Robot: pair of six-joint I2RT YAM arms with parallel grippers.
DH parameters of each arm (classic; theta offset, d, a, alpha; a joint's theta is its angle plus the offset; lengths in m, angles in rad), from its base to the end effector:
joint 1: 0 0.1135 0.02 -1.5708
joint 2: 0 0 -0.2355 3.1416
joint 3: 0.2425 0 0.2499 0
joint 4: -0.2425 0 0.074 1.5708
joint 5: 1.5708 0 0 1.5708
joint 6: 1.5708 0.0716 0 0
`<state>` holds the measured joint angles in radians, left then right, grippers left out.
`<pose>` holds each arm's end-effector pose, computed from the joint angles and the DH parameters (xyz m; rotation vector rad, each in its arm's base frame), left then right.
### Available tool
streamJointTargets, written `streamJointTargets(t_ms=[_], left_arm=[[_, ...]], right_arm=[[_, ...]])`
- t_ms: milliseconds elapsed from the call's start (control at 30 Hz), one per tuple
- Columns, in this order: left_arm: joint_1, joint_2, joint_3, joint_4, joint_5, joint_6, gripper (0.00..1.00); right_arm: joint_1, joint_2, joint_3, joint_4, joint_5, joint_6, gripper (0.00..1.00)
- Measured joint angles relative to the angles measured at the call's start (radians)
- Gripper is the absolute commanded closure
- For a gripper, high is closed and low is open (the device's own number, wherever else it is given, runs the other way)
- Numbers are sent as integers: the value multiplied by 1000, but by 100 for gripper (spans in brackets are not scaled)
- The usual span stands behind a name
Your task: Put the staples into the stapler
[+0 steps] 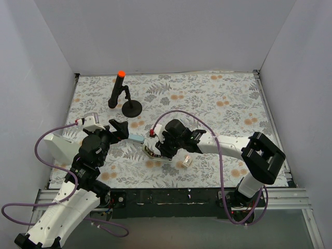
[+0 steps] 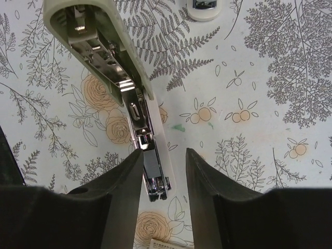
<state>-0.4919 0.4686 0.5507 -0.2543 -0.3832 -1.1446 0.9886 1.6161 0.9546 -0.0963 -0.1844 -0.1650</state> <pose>0.1758 -0.0638 0.2755 -0.8491 1.5994 -0.8603 0.1891 0.3111 0.1478 -1.3864 1.9561 0.6158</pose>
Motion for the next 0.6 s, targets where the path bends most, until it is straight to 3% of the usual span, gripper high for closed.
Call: streamJointTargets(t_ms=[600], left_arm=[[6,1,0,0,7,0,2]], right_arm=[[0,72,18,29,5,24,52]])
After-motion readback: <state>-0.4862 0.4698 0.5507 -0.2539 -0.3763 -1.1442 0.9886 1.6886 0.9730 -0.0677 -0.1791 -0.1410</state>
